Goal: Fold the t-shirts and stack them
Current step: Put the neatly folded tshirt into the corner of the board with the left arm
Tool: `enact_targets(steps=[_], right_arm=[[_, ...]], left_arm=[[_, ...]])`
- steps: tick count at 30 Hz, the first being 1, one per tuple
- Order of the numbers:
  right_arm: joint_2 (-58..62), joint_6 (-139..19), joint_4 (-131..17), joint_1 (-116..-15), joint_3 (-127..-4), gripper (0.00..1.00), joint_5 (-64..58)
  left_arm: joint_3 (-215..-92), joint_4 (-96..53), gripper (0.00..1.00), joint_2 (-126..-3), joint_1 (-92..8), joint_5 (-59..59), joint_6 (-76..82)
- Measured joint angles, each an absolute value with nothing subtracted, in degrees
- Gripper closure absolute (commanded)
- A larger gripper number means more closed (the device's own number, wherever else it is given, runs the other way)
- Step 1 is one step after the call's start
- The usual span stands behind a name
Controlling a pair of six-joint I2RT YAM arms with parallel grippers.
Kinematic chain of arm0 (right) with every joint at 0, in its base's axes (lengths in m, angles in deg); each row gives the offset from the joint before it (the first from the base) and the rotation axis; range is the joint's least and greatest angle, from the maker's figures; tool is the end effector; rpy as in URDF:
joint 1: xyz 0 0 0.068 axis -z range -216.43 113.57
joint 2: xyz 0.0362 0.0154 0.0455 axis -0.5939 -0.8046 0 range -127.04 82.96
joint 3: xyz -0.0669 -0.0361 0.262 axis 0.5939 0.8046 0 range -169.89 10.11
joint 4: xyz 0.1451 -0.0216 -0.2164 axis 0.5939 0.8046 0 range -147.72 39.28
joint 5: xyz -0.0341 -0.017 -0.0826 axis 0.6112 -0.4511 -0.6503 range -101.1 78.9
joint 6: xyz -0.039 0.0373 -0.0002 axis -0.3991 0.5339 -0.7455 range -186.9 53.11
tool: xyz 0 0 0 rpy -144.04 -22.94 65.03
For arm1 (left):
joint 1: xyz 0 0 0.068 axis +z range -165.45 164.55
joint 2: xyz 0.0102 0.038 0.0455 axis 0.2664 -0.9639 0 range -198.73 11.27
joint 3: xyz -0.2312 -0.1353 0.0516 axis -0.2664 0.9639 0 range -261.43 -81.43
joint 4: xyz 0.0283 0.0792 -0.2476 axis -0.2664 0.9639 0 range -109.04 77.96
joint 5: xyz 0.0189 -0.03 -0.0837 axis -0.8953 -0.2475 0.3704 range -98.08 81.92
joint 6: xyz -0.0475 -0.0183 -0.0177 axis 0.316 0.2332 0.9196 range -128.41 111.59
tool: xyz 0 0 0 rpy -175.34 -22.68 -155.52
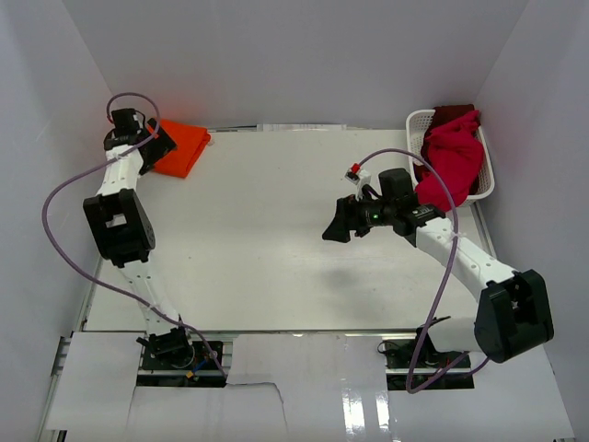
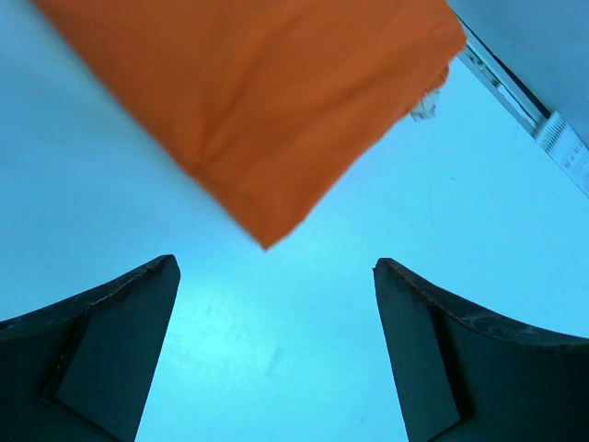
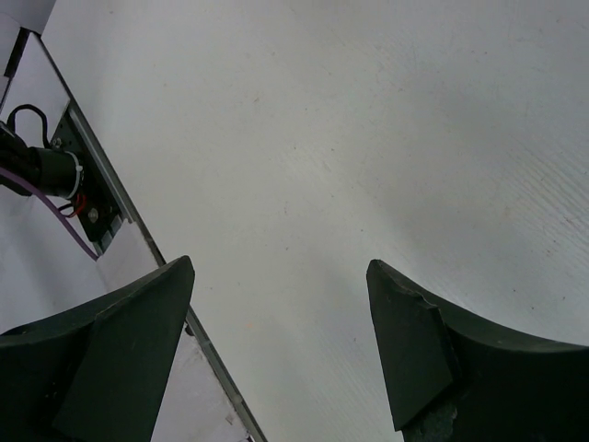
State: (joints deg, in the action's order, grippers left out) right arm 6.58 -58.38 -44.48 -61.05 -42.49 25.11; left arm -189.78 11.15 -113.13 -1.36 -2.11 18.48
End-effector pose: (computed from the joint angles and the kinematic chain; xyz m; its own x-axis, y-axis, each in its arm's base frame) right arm 0.2533 0.1392 0.2643 -0.6545 -0.1685 -0.7370 -0.6755 0.5683 0.4699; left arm 0.4828 0.1173 0.2422 -0.5469 -0.6011 -0.5828 -0.4706 0.7964 -0.3798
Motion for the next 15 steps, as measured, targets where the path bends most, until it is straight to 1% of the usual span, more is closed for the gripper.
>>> enact_targets(steps=[5, 9, 15], right_arm=[[9.5, -58.5, -43.8, -61.3, -42.5, 0.18, 25.0], [12.2, -58.5, -43.6, -61.8, -41.4, 0.18, 24.6], [18.0, -57.8, -42.6, -62.6, -36.3, 0.18, 23.5]], left_arm=[[-179.5, 12.2, 0.02, -98.0, -1.3, -3.8, 16.3], [-168.6, 11.3, 0.02, -84.7, -1.3, -3.0, 15.4], [-148.7, 10.4, 0.02, -62.7, -1.3, 0.0, 13.6]])
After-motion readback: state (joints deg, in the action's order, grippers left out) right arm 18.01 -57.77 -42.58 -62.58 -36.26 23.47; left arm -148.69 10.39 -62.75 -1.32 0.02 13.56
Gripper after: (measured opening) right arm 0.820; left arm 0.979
